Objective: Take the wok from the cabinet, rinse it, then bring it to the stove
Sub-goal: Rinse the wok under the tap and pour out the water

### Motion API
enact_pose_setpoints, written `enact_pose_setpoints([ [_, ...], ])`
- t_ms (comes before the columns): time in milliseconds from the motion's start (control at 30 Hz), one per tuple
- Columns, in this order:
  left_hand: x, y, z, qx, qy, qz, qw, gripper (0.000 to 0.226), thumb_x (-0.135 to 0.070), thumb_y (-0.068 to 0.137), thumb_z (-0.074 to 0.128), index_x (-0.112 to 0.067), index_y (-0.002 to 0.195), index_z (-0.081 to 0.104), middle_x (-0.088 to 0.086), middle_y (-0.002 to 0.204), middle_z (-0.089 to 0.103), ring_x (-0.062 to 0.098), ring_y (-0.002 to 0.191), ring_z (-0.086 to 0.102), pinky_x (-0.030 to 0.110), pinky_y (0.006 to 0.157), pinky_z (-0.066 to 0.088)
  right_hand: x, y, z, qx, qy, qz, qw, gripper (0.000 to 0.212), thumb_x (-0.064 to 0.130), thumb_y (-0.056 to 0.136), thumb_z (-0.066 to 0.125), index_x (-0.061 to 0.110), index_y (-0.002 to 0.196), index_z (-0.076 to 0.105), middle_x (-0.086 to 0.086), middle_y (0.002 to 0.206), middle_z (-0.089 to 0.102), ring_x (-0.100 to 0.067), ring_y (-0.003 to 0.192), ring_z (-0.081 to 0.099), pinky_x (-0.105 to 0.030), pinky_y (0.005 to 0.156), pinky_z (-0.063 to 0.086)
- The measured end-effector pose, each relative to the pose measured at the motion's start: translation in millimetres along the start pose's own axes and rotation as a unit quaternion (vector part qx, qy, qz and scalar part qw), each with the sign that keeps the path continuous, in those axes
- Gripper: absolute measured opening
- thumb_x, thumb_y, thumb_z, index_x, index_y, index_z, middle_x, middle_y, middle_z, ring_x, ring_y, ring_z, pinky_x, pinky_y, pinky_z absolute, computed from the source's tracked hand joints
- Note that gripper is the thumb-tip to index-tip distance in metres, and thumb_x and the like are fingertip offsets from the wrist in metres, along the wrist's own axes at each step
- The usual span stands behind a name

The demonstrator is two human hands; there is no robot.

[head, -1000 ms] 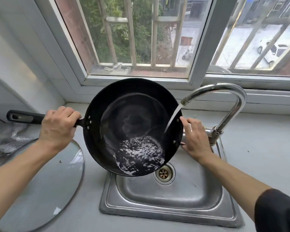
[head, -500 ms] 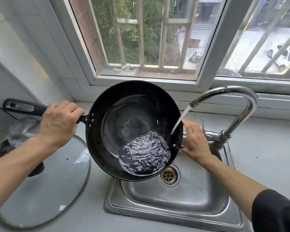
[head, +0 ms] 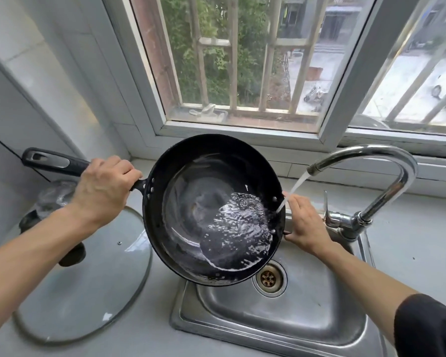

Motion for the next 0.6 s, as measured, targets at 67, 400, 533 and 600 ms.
enact_pose_setpoints([
  [67, 0, -2, -1, 0.003, 0.002, -0.001, 1.000, 0.026, -0.006, 0.071, 0.047, -0.009, 0.085, 0.069, 0.008, 0.080, 0.065, 0.034, 0.076, 0.057, 0.042, 0.063, 0.040, 1, 2, 0, 0.004, 0.014, -0.001, 1.000, 0.101, 0.030, 0.054, 0.092, 0.007, 0.138, 0.040, -0.012, 0.128, 0.052, -0.028, 0.116, 0.046, -0.038, 0.104, 0.042],
  [400, 12, 0, -5, 0.045, 0.008, -0.015, 0.999, 0.034, 0.007, 0.056, 0.078, -0.009, 0.085, 0.070, 0.010, 0.079, 0.065, 0.036, 0.076, 0.059, 0.044, 0.062, 0.042, 2, 16, 0, 0.024, 0.084, -0.005, 0.996, 0.100, 0.016, 0.052, 0.089, 0.002, 0.139, 0.042, -0.016, 0.122, 0.055, -0.032, 0.117, 0.048, -0.036, 0.102, 0.043],
  [533, 5, 3, -6, 0.042, -0.001, -0.011, 0.999, 0.031, 0.007, 0.058, 0.077, -0.008, 0.084, 0.070, 0.011, 0.077, 0.064, 0.035, 0.074, 0.057, 0.044, 0.061, 0.043, -5, 11, -3, 0.026, 0.075, -0.003, 0.997, 0.100, 0.014, 0.050, 0.089, 0.005, 0.138, 0.042, -0.013, 0.126, 0.054, -0.029, 0.119, 0.047, -0.033, 0.104, 0.041],
  [600, 1, 5, -4, 0.041, -0.011, -0.011, 0.999, 0.032, 0.007, 0.058, 0.077, -0.008, 0.085, 0.071, 0.010, 0.078, 0.064, 0.035, 0.075, 0.058, 0.044, 0.061, 0.044, -10, 7, -5, 0.023, 0.066, 0.001, 0.998, 0.098, 0.015, 0.050, 0.089, 0.008, 0.136, 0.042, -0.011, 0.127, 0.053, -0.027, 0.119, 0.047, -0.032, 0.104, 0.041],
])
Point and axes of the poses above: each hand's wrist, its own y-axis towards the middle knuckle, its own z-axis out of the palm, x = y × z, the point moved 4 cm from there along y, towards the middle knuckle
